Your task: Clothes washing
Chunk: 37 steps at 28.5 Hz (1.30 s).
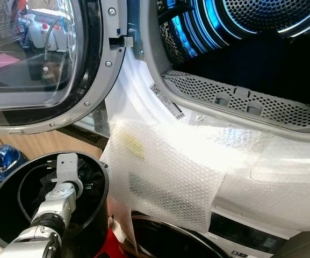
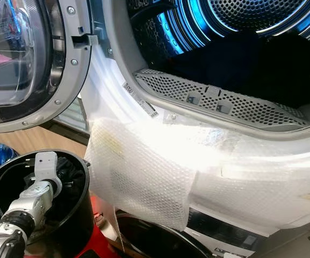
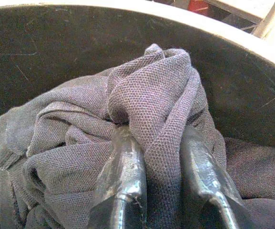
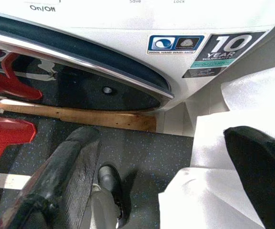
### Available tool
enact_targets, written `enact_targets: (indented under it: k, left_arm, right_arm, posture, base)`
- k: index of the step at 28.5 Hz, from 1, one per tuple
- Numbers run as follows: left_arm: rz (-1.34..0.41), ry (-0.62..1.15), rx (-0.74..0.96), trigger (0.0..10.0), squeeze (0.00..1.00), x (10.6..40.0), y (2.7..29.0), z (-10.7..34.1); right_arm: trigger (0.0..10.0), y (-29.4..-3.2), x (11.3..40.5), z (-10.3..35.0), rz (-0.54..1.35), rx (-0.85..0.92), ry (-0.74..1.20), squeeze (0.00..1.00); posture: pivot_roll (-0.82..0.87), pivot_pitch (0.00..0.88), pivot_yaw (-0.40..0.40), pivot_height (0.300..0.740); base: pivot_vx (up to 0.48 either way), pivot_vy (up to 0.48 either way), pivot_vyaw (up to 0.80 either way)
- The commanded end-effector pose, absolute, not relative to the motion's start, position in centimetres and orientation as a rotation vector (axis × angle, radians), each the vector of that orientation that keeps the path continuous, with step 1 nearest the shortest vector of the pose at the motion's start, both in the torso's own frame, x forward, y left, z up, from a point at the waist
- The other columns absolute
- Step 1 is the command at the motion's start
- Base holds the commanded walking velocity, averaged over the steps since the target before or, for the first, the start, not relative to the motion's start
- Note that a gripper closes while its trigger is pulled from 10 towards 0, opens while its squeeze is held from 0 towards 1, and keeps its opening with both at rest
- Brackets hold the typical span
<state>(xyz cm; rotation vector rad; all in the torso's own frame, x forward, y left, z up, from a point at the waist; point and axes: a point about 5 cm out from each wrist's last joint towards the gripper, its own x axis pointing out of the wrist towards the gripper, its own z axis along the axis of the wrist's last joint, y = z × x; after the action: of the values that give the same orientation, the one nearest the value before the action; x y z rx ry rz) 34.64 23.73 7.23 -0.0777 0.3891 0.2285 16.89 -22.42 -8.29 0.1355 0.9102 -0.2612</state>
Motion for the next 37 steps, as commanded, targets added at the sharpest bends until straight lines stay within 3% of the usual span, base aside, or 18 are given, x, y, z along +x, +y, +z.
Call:
enact_targets:
  k: [1, 9, 13, 17, 22, 24, 32, 37]
  left_arm:
    - [0.251, 0.387, -0.074, 0.0, 0.00, 34.2, 23.8, 6.8]
    - [0.219, 0.286, -0.085, 0.0, 0.00, 34.3, 22.7, 7.9]
    - [0.130, 0.101, -0.011, 0.0, 0.00, 33.7, 21.8, 10.9]
    - [-0.157, -0.050, 0.076, 0.0, 0.00, 31.1, 18.4, 13.9]
    - [-0.448, -0.023, 0.104, 0.0, 0.00, 28.0, 15.6, 14.4]
    - [-0.661, -0.014, 0.131, 0.0, 0.00, 26.4, 13.8, 15.4]
    - [-0.949, -0.043, 0.124, 0.0, 0.00, 25.1, 11.2, 19.7]
    - [-1.320, -0.012, 0.083, 0.0, 0.00, 23.6, 6.9, 21.4]
  right_arm:
    - [10.0, -22.5, 16.5, -8.5, -0.263, 0.136, 0.927, 0.00]
    - [10.0, -22.1, 16.6, -8.5, -0.254, 0.139, 0.928, 0.00]
    - [10.0, -21.9, 16.7, -8.5, -0.248, 0.142, 0.926, 0.00]
    - [10.0, -21.7, 16.7, -8.6, -0.243, 0.140, 0.933, 0.00]
    - [10.0, -21.3, 16.7, -8.7, -0.235, 0.146, 0.934, 0.00]
    - [10.0, -21.1, 16.7, -8.7, -0.234, 0.148, 0.935, 0.00]
    - [10.0, -21.0, 17.0, -8.6, -0.243, 0.159, 0.928, 0.00]
    - [10.0, -20.6, 16.9, -8.7, -0.251, 0.176, 0.933, 0.00]
  posture:
    - [-0.14, 0.035, -0.074, 0.740]
    - [-0.13, 0.033, -0.061, 0.740]
    - [-0.12, 0.025, -0.054, 0.740]
    - [-0.10, 0.024, -0.044, 0.740]
    - [-0.09, 0.021, -0.037, 0.740]
    - [-0.09, 0.022, -0.032, 0.740]
    - [-0.06, 0.031, -0.020, 0.740]
    - [-0.06, 0.029, 0.003, 0.740]
  base:
    - [0.000, 0.000, 0.00]
    - [0.000, 0.000, 0.00]
    - [0.000, 0.000, 0.00]
    - [0.000, 0.000, 0.00]
    - [0.000, 0.000, 0.00]
    - [0.000, 0.000, 0.00]
    - [0.000, 0.000, 0.00]
    - [0.000, 0.000, 0.00]
